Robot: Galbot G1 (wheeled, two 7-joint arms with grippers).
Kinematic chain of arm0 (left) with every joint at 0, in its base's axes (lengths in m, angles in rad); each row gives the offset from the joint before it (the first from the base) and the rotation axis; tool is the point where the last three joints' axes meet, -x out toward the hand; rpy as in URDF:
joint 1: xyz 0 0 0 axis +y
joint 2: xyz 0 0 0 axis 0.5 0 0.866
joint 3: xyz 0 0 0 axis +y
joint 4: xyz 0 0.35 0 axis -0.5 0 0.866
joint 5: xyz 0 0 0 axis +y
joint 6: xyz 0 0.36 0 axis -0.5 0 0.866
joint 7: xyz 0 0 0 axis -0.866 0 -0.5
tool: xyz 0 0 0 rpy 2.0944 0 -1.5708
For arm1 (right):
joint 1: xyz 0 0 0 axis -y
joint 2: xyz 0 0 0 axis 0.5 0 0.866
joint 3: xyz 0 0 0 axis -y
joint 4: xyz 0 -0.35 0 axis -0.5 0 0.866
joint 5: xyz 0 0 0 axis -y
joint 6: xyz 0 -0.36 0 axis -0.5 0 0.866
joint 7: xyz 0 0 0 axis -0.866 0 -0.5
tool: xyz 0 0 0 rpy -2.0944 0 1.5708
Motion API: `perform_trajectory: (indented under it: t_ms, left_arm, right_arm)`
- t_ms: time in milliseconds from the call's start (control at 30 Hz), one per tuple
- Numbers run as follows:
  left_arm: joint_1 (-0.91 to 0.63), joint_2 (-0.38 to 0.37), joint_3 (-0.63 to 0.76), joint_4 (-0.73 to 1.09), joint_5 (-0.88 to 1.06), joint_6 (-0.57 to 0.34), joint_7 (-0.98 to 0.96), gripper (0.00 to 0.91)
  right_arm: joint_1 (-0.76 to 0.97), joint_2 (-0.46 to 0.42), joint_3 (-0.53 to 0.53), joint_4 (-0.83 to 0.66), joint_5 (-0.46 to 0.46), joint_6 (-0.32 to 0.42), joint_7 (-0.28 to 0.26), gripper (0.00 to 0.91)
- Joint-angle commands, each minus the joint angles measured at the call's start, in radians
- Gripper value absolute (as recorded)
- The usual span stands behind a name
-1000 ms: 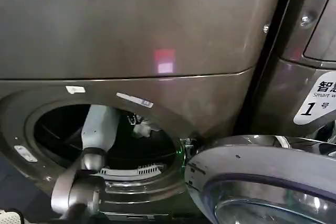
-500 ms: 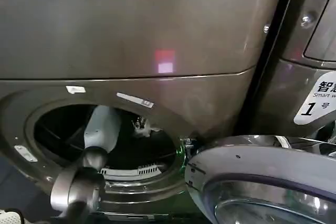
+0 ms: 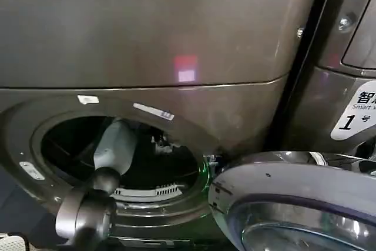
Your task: Grasp the clothes from the dryer.
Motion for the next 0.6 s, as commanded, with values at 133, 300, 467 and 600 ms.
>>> perform_trajectory:
  t_ms: [133,300,467,600]
  left_arm:
    - [-0.004,0.013,0.003,0.009,0.025,-0.001,-0.035,0.000]
    - [-0.003,0.018,0.008,-0.047,0.012,-0.001,-0.066,0.000]
    - [0.029,0.013,0.014,-0.169,-0.129,0.162,-0.270,0.000]
    - [0.096,0.009,0.010,-0.357,-0.332,0.290,-0.375,0.000]
  right_arm:
    - [0.008,0.001,0.000,0.001,-0.011,-0.010,-0.014,0.907]
    - [0.016,0.000,-0.012,0.017,-0.021,-0.020,-0.001,0.907]
    - [0.025,0.001,-0.019,0.023,-0.023,-0.016,0.005,0.907]
    - [0.028,0.004,-0.026,0.062,-0.039,-0.065,0.033,0.907]
